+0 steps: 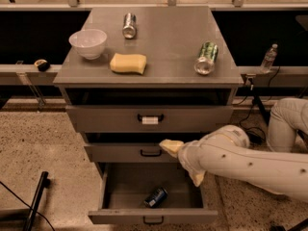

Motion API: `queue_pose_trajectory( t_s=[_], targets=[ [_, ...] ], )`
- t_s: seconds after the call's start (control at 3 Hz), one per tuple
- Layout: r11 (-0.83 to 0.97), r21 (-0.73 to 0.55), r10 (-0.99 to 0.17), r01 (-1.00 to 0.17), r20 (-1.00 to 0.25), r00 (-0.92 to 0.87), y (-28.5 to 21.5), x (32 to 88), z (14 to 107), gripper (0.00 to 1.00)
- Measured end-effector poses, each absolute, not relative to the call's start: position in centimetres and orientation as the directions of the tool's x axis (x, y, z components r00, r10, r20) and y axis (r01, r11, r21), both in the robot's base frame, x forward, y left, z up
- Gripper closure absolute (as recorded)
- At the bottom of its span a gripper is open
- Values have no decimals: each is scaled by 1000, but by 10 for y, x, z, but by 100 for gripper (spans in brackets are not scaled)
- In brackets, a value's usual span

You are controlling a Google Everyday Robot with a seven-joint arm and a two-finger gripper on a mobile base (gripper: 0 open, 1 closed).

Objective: Pick pepsi can from bottom drawer and place on counter

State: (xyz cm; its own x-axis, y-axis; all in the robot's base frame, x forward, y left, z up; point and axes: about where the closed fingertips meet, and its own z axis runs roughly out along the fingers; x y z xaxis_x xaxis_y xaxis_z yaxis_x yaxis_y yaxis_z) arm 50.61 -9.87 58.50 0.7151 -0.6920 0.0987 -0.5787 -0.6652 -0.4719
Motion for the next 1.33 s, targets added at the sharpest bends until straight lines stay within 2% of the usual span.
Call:
queue_pose_trajectory(
  t_s=[0.33, 0.67, 1.0, 1.33],
  targets=[
    [-717, -377, -664, -586, 113, 739, -90, 525, 526, 0],
    [-718, -359, -655, -596, 61, 753, -46, 556, 470, 0],
    [-719, -359, -655, -596, 61, 753, -46, 556, 470, 0],
    [-769, -342, -592, -540, 62, 804, -35, 565, 439, 0]
  ],
)
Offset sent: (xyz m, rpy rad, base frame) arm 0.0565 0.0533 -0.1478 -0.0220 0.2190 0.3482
